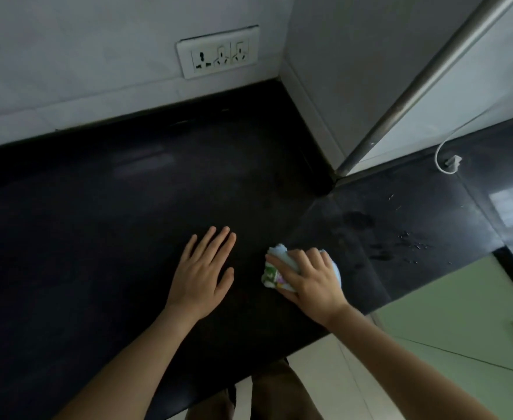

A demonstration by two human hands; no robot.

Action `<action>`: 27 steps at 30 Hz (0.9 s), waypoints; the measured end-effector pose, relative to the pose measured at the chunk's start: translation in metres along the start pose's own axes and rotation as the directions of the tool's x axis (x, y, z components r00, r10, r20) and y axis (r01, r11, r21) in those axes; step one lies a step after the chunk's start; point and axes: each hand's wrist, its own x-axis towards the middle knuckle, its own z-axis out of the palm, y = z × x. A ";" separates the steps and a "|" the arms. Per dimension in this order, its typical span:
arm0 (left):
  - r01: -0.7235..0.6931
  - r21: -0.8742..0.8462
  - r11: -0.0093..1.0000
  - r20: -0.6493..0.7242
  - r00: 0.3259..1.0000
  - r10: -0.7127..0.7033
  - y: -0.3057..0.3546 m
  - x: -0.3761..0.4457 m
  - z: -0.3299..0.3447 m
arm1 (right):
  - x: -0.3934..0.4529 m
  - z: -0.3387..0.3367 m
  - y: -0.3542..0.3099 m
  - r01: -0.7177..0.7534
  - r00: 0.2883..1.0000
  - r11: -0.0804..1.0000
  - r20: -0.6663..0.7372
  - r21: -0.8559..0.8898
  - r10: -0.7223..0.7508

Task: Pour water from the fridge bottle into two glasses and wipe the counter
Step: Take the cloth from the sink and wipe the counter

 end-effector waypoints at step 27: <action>0.302 -0.157 0.940 -0.112 0.940 -0.321 -0.018 -0.057 0.011 | 0.218 0.022 -0.034 0.240 0.968 0.969 0.088 -0.064 -0.234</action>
